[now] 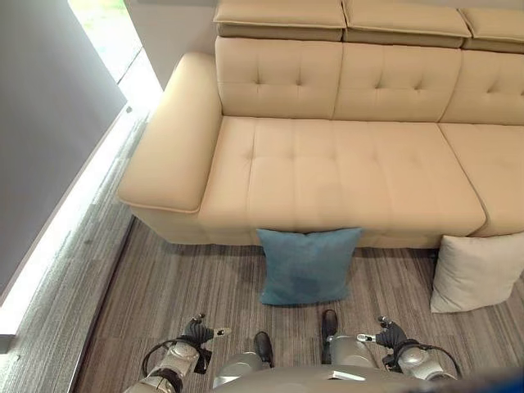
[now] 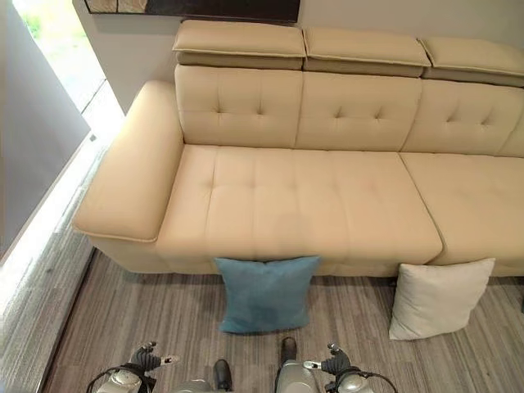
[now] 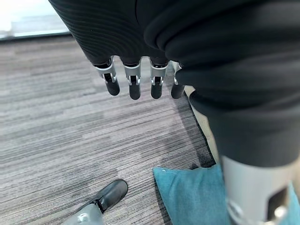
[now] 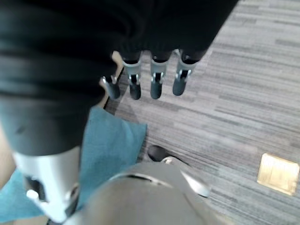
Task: Pick up all the scattered cushions and arrange them neatly on the sofa.
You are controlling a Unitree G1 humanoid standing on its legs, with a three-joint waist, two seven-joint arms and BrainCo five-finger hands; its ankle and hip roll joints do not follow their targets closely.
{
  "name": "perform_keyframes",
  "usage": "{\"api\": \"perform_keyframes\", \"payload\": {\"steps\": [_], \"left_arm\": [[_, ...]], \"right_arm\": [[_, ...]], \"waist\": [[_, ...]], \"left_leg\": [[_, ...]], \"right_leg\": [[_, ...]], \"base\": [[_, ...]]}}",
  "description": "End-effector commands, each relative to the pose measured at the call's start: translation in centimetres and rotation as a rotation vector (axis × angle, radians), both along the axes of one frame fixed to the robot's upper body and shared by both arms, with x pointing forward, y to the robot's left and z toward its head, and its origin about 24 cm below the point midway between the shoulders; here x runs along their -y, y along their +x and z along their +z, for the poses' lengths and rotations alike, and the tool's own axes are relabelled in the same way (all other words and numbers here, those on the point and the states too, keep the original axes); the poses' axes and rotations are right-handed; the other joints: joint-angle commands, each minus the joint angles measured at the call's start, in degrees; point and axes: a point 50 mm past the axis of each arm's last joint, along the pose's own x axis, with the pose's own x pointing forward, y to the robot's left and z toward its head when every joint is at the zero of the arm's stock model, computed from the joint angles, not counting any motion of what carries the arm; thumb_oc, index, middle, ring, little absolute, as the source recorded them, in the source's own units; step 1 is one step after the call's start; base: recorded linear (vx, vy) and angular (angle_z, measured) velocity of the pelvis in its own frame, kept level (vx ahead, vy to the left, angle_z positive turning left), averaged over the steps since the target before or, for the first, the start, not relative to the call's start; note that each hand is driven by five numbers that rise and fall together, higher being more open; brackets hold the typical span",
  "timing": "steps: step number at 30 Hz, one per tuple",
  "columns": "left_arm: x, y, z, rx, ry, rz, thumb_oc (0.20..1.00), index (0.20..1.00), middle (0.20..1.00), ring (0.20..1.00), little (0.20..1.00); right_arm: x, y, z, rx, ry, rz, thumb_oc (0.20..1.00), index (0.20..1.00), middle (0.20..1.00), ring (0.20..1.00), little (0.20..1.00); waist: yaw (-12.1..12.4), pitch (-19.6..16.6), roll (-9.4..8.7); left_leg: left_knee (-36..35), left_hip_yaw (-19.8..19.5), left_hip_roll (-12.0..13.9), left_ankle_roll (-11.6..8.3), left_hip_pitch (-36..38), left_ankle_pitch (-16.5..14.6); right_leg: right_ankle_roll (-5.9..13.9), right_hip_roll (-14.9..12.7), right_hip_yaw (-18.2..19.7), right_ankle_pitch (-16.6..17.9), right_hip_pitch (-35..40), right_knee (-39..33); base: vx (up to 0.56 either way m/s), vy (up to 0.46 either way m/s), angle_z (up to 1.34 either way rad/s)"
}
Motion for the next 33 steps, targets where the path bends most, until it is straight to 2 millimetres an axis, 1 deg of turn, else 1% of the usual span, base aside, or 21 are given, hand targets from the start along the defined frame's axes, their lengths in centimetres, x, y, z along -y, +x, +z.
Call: {"api": "perform_keyframes", "payload": {"steps": [1,4,9,14,15,16,17,18,19,21,22,24,25,26,27,28,29,30,31,32,33], "left_arm": [[0.3,1.6,0.4,0.039,-0.012,-0.027,1.000,1.000,1.000,1.000,1.000],[0.4,2.1,0.5,0.064,-0.020,-0.002,1.000,1.000,1.000,1.000,1.000],[0.8,3.5,1.1,0.134,-0.046,0.037,1.000,1.000,1.000,1.000,1.000],[1.5,8.4,3.7,0.387,-0.091,0.158,1.000,1.000,1.000,1.000,1.000],[1.9,10.6,5.3,0.507,-0.111,0.196,1.000,1.000,1.000,1.000,1.000],[1.9,10.6,5.3,0.507,-0.111,0.196,1.000,1.000,1.000,1.000,1.000],[2.1,12.4,6.8,0.609,-0.113,0.215,1.000,1.000,1.000,1.000,1.000],[2.7,15.1,9.4,0.755,-0.107,0.215,1.000,1.000,1.000,1.000,1.000],[2.9,16.0,10.2,0.793,-0.111,0.221,1.000,1.000,1.000,1.000,1.000],[3.0,16.6,10.8,0.817,-0.117,0.225,1.000,1.000,1.000,1.000,1.000],[3.3,18.0,12.1,0.873,-0.139,0.227,1.000,1.000,1.000,1.000,1.000],[3.4,18.8,13.1,0.911,-0.143,0.218,1.000,1.000,1.000,1.000,1.000],[3.6,20.1,14.4,0.955,-0.153,0.203,1.000,1.000,1.000,1.000,1.000],[3.6,20.1,14.5,0.956,-0.153,0.203,1.000,1.000,1.000,1.000,1.000],[3.7,20.9,15.4,0.988,-0.155,0.192,1.000,1.000,1.000,1.000,1.000],[4.0,23.0,18.5,1.085,-0.160,0.159,1.000,1.000,1.000,1.000,1.000],[4.0,23.1,18.6,1.087,-0.160,0.159,1.000,1.000,1.000,1.000,1.000],[4.3,25.0,21.8,1.177,-0.157,0.113,1.000,1.000,1.000,1.000,1.000],[4.3,25.1,21.9,1.179,-0.157,0.113,1.000,1.000,1.000,1.000,1.000],[4.4,25.6,23.1,1.210,-0.153,0.100,1.000,1.000,1.000,1.000,1.000],[4.2,26.7,25.5,1.272,-0.146,0.086,1.000,1.000,1.000,1.000,1.000]], "right_arm": [[1.3,2.1,1.0,0.062,-0.045,0.008,1.000,1.000,1.000,1.000,1.000],[1.4,2.1,1.1,0.076,-0.046,0.002,1.000,1.000,1.000,1.000,1.000],[1.7,2.7,1.4,0.112,-0.055,-0.009,1.000,1.000,1.000,1.000,1.000],[2.3,6.7,3.9,0.314,-0.110,-0.054,1.000,1.000,1.000,1.000,1.000],[2.4,9.1,5.7,0.437,-0.127,-0.067,1.000,1.000,1.000,1.000,1.000],[2.4,9.1,5.7,0.437,-0.127,-0.067,1.000,1.000,1.000,1.000,1.000],[2.7,11.0,7.5,0.548,-0.163,-0.086,1.000,1.000,1.000,1.000,1.000],[2.5,14.4,10.7,0.735,-0.180,-0.138,1.000,1.000,1.000,1.000,1.000],[2.4,15.5,12.0,0.797,-0.187,-0.154,1.000,1.000,1.000,1.000,1.000],[2.3,16.2,12.8,0.840,-0.195,-0.164,1.000,1.000,1.000,1.000,1.000],[2.1,17.8,14.8,0.931,-0.196,-0.181,1.000,1.000,1.000,1.000,1.000],[1.9,18.5,15.7,0.972,-0.202,-0.191,1.000,1.000,1.000,1.000,1.000],[1.9,20.0,17.7,1.059,-0.200,-0.225,1.000,1.000,1.000,1.000,1.000],[1.9,20.0,17.8,1.060,-0.200,-0.225,1.000,1.000,1.000,1.000,1.000],[1.8,20.8,19.0,1.105,-0.202,-0.233,1.000,1.000,1.000,1.000,1.000],[1.6,22.7,22.4,1.221,-0.203,-0.254,1.000,1.000,1.000,1.000,1.000],[1.6,22.8,22.4,1.222,-0.203,-0.254,1.000,1.000,1.000,1.000,1.000],[1.7,24.3,25.6,1.306,-0.221,-0.248,1.000,1.000,1.000,1.000,1.000],[1.7,24.3,25.7,1.308,-0.221,-0.248,1.000,1.000,1.000,1.000,1.000],[1.7,24.8,26.7,1.330,-0.223,-0.245,1.000,1.000,1.000,1.000,1.000],[1.8,25.6,29.0,1.381,-0.229,-0.242,1.000,1.000,1.000,1.000,1.000]], "waist": [[-0.07,0.39,1.11],[-0.20,0.41,1.03],[-0.44,0.97,1.06],[-1.12,5.38,1.21],[-1.28,7.73,1.17],[-1.28,7.71,1.17],[-1.30,9.37,1.26],[-1.43,10.57,1.84],[-1.59,11.22,2.07],[-1.60,10.97,2.44],[-1.84,11.80,2.79],[-1.95,11.50,3.07],[-2.05,11.69,3.27],[-2.06,11.52,3.28],[-2.15,11.70,3.50],[-2.25,12.37,3.68],[-2.27,12.30,3.69],[-2.46,12.73,3.68],[-2.51,12.59,3.71],[-2.59,12.74,3.75],[-3.06,13.12,3.69]], "left_leg": [[3.07,-2.62,0.17,-2.52,-2.83,-2.32],[3.85,-3.29,1.04,-3.41,-3.15,-2.43],[3.60,-3.88,1.54,-4.11,-3.63,-2.01],[5.13,-4.81,2.34,-4.71,-11.36,-0.51],[7.43,-5.14,2.72,-4.89,-16.74,0.13],[7.43,-5.14,2.72,-4.89,-16.76,0.13],[9.94,-5.29,3.05,-5.09,-22.04,0.41],[13.15,-5.30,3.13,-5.23,-30.05,0.90],[14.10,-5.37,3.06,-5.24,-32.77,1.18],[15.21,-5.69,3.25,-5.71,-34.70,-0.26],[16.68,-5.68,3.46,-5.69,-39.16,0.43],[18.18,-5.80,3.59,-5.77,-42.28,0.04],[18.89,-6.06,3.82,-5.76,-45.92,0.12],[19.05,-6.07,3.82,-5.75,-46.29,0.08],[19.47,-5.97,3.87,-5.78,-48.38,0.21],[20.18,-6.05,3.89,-5.83,-53.52,0.40],[20.25,-6.05,3.87,-5.82,-53.75,0.40],[20.72,-6.41,3.77,-5.76,-58.50,0.46],[20.83,-6.44,3.73,-5.75,-58.86,0.47],[20.74,-6.37,3.70,-5.79,-60.07,0.50],[21.18,-6.44,3.85,-5.89,-63.31,0.57]], "right_leg": [[1.01,2.06,-0.50,-5.70,4.47,2.60],[-0.21,3.05,-1.40,-6.60,5.89,0.82],[-0.84,3.84,-1.87,-7.08,6.21,-0.40],[-1.77,4.30,-2.11,-7.06,-1.28,1.39],[-2.17,4.01,-2.06,-6.54,-6.41,3.24],[-2.17,4.01,-2.06,-6.54,-6.43,3.24],[-2.48,3.54,-2.24,-6.31,-11.13,5.29],[-2.93,2.87,-2.76,-6.17,-18.96,8.49],[-2.99,2.59,-2.86,-6.03,-21.97,9.87],[-2.71,2.52,-2.58,-7.62,-24.30,11.67],[-2.82,1.98,-2.36,-7.19,-28.69,13.00],[-2.80,1.74,-2.29,-7.63,-31.94,14.73],[-2.82,1.46,-1.68,-7.53,-35.46,15.74],[-2.83,1.44,-1.66,-7.57,-35.81,15.88],[-2.65,1.16,-1.70,-7.48,-38.25,16.93],[-2.48,0.67,-1.16,-7.21,-43.16,17.89],[-2.48,0.64,-1.14,-7.23,-43.42,18.00],[-2.18,0.03,-0.82,-6.97,-47.98,18.55],[-2.18,-0.03,-0.84,-7.00,-48.34,18.70],[-2.09,-0.06,-0.56,-6.88,-49.74,18.83],[-1.99,-0.45,-0.16,-6.81,-52.82,19.29]], "base": [[0.10,-0.152,0.24],[0.10,-0.199,0.10],[0.03,-0.091,0.13],[-0.21,-0.070,0.11],[-0.29,-0.048,0.16],[-0.33,-0.045,0.15],[-0.37,-0.004,0.07],[-0.44,-0.001,0.04],[-0.30,0.015,0.04],[-0.05,0.015,0.05],[-0.10,0.026,0.03],[-0.11,0.020,0.09],[-0.06,0.016,0.04],[-0.08,0.027,0.02],[-0.08,0.020,0.05],[-0.08,0.020,0.07],[-0.09,-0.002,0.08],[-0.03,-0.009,0.09],[-0.03,-0.018,0.11],[-0.02,-0.011,0.09],[-0.04,-0.021,0.03]]}}
